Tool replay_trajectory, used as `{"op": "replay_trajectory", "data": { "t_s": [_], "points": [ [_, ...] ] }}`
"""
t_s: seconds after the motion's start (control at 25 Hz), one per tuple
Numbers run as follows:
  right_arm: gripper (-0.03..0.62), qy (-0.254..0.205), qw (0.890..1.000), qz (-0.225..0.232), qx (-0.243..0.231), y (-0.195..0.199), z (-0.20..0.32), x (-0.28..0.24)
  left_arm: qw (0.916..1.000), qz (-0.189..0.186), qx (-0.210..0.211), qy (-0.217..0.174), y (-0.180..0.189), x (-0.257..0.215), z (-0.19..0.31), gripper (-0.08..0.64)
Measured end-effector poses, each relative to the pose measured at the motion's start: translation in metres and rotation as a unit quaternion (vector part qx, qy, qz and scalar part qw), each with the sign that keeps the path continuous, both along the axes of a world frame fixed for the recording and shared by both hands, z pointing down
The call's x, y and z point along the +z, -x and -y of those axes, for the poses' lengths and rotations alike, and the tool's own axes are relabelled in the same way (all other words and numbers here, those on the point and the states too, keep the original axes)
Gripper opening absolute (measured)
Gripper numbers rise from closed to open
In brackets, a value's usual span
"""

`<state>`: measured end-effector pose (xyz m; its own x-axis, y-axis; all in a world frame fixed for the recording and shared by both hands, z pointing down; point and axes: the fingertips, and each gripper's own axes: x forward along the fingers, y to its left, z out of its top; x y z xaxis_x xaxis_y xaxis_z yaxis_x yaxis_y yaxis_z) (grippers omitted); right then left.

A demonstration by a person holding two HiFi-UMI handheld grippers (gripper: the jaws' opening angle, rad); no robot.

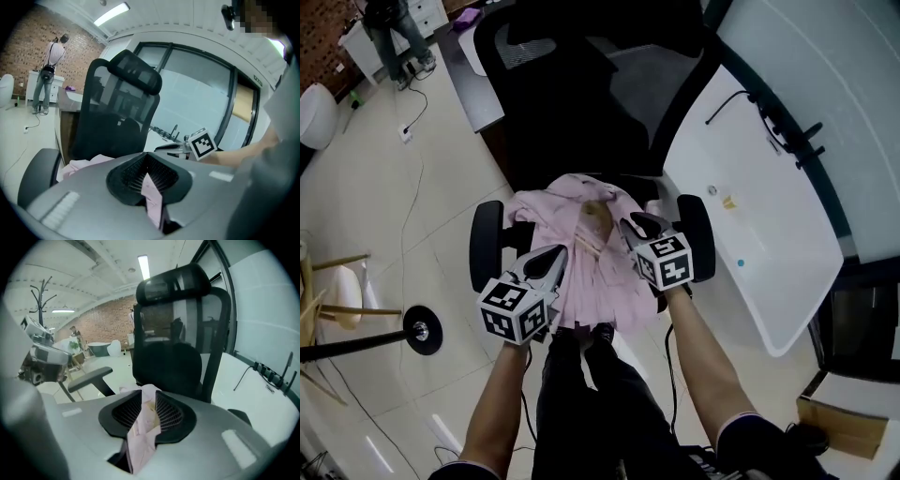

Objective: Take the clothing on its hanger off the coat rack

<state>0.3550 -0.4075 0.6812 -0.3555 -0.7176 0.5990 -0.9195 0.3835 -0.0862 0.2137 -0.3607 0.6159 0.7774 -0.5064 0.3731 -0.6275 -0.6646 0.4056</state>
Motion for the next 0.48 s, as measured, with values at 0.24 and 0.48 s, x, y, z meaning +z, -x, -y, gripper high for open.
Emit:
{"op": "replay_trajectory", "data": {
  "t_s": [0.24,0.48],
  "points": [
    [0.06,-0.081,0.996,0.024,-0.001,0.002,-0.009,-0.103,0.9985,-0.006,0.028,-0.047,-0.017,-0.062,0.005,0.012],
    [0.003,-0.146,0.988,0.058,0.009,0.004,-0.023,-0.184,0.9943,-0.003,0.049,-0.094,-0.023,-0.116,0.004,0.012]
  ]
}}
